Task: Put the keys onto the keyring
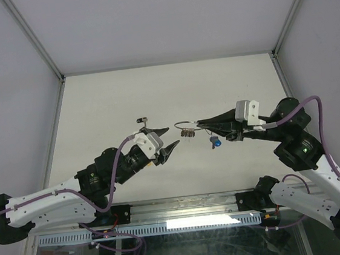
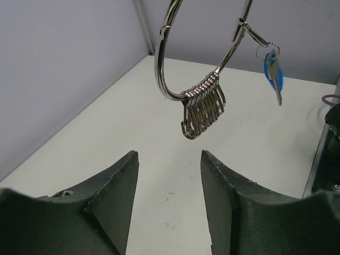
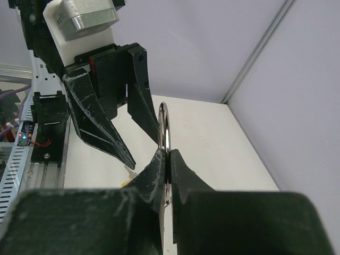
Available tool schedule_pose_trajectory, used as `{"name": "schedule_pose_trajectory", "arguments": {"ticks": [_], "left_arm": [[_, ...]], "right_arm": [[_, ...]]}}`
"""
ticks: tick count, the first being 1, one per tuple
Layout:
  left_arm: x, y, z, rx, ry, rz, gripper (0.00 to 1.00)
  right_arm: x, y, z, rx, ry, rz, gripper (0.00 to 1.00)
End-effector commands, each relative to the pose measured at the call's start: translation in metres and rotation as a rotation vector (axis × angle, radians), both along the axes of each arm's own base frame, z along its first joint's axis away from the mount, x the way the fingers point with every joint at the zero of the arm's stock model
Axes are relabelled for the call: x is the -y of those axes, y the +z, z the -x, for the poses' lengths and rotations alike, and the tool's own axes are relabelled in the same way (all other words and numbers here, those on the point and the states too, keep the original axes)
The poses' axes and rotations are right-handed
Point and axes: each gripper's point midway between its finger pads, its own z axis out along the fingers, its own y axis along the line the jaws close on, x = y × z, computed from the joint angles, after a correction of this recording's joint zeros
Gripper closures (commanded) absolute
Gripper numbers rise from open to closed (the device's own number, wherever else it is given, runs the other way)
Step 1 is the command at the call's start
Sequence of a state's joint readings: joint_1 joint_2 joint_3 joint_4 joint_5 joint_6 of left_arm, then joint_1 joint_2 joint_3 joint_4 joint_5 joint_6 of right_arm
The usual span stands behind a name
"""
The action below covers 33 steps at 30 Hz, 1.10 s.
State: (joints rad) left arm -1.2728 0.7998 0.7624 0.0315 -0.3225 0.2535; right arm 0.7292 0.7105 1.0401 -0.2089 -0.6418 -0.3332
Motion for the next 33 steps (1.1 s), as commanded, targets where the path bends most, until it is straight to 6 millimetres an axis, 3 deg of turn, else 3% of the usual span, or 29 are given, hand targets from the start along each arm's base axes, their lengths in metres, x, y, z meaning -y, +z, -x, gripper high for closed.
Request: {"name": "schedule_pose_trajectory", "arguments": {"ticks": [1,8,13,16,23,33], "left_arm": [[-0.002,0.034,-0.008,0.058,0.052,0.150,0.51],[-0.006,0.040,-0.019,0.059,0.121,0.192,0.51],[-0.020,0.037,-0.039,-0.105,0.292,0.246,0.54],[-0.013,0.029,-0.034,-0.141,0.261,0.155,0.50],[-0.010,0.025,-0.022,-0.106,0.171,0.109,0.50],[0.010,0.023,-0.027,-0.122,0.176,0.086,0.60]], "right_arm": [[0.011,0.045,-0.004,0.066,-0.075,-0.117,1.00],[0.015,0.048,-0.014,0.048,-0.137,-0.134,1.00],[0.018,0.050,-0.022,0.035,-0.184,-0.151,1.00],[0.018,0.051,-0.024,0.034,-0.190,-0.152,1.00],[0.018,0.052,-0.024,0.027,-0.191,-0.163,1.00],[0.017,0.053,-0.022,0.009,-0.181,-0.174,1.00]]}}
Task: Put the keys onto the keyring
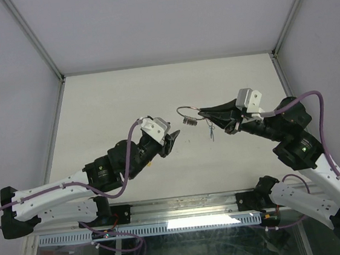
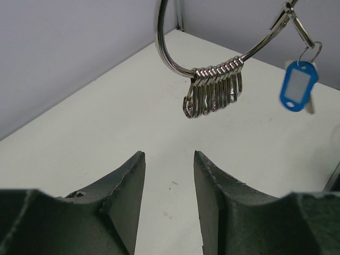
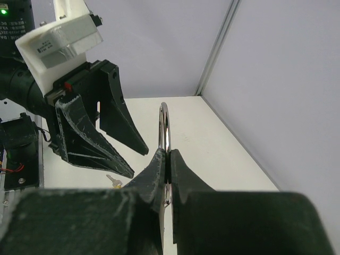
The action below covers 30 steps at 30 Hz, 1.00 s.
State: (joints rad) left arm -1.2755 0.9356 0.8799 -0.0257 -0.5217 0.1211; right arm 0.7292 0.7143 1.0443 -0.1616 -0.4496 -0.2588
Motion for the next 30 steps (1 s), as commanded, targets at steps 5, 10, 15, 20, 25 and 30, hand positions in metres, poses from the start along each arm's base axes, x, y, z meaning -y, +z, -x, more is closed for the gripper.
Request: {"name": "schedule_pose_trajectory", "arguments": {"ticks": [5,10,15,20,25,30], "left_arm": [[0.006,0.034,0.002,0.033,-0.015,0.114,0.61],[0.008,0.043,0.002,0.049,-0.022,0.138,0.61],[0.012,0.048,0.004,0.060,-0.040,0.153,0.63],[0.014,0.054,0.005,0.070,-0.048,0.170,0.64],[0.020,0.056,0.005,0.073,-0.062,0.173,0.66],[0.022,0.057,0.004,0.077,-0.056,0.174,0.70]], "right_arm": [[0.008,0.039,0.007,0.065,-0.011,-0.096,1.00],[0.008,0.038,0.007,0.059,-0.012,-0.100,1.00],[0.008,0.038,0.006,0.054,-0.013,-0.104,1.00],[0.007,0.038,0.006,0.048,-0.010,-0.106,1.00],[0.007,0.039,0.006,0.043,-0.010,-0.114,1.00],[0.007,0.038,0.005,0.035,-0.012,-0.119,1.00]]}}
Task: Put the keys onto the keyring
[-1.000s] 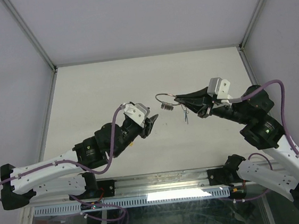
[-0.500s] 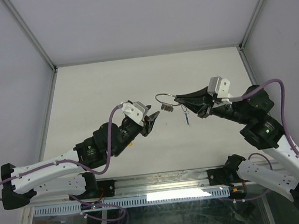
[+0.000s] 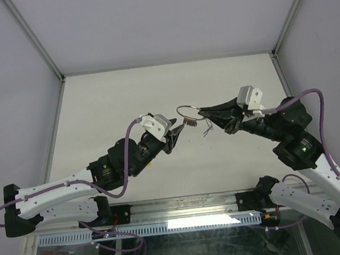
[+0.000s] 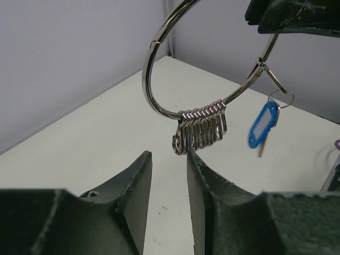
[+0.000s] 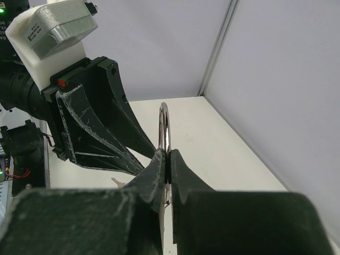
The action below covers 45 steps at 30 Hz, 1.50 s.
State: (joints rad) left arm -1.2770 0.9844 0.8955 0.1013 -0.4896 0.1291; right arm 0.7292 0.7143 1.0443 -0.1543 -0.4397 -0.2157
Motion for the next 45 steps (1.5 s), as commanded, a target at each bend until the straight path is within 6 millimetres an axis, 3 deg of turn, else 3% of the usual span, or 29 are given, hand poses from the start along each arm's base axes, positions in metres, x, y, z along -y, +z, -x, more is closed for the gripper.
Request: {"name": "schedule_pose_trajectory", "arguments": {"ticks": [1,45], "left_arm": [[0.003,0.037,0.004,0.043,-0.018,0.093,0.70],[0.010,0.049,-0.001,0.063,-0.005,0.131,0.90]], "right_arm": [[0.007,0.036,0.005,0.069,-0.011,-0.097,1.00],[-0.003,0.029,0.004,0.019,0.028,-0.115,1.00]]}}
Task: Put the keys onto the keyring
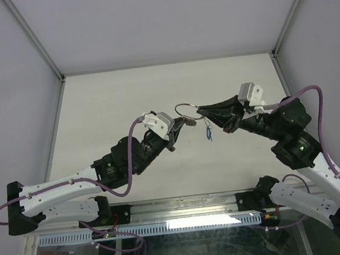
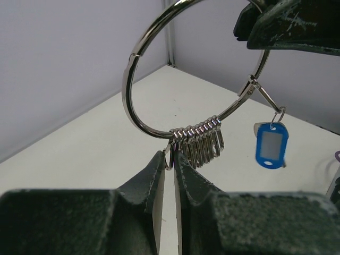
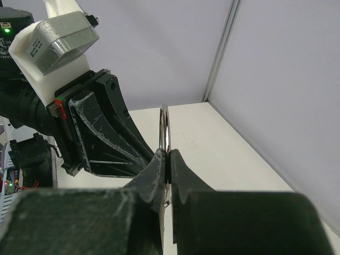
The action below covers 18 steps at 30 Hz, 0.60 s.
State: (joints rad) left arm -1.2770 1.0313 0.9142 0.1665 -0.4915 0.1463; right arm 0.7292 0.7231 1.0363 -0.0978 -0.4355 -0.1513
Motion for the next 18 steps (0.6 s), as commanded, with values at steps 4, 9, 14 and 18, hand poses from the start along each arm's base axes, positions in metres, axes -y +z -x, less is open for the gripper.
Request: {"name": "schedule_pose_trajectory", "arguments": {"ticks": [4,9,14,18], "left_arm": [[-0.0017,0.0425,0.0042,0.044,-0.012,0.111,0.92],[-0.0014,0.0439,0.0041,0.050,-0.014,0.111,0.95],[-0.0011,0.0454,0.0043,0.054,-0.015,0.111,1.00],[-0.0019,0.0447,0.0035,0.057,-0.009,0.105,1.00]], "right_arm": [[-0.0001,0.0213,0.0055,0.046,0.021,-0.064,1.00],[-0.0003,0.0205,0.0054,0.042,0.022,-0.066,1.00],[0.0002,0.0193,0.0050,0.040,0.018,-0.066,1.00],[0.0011,0.0194,0.0040,0.043,0.009,-0.067,1.00]]}}
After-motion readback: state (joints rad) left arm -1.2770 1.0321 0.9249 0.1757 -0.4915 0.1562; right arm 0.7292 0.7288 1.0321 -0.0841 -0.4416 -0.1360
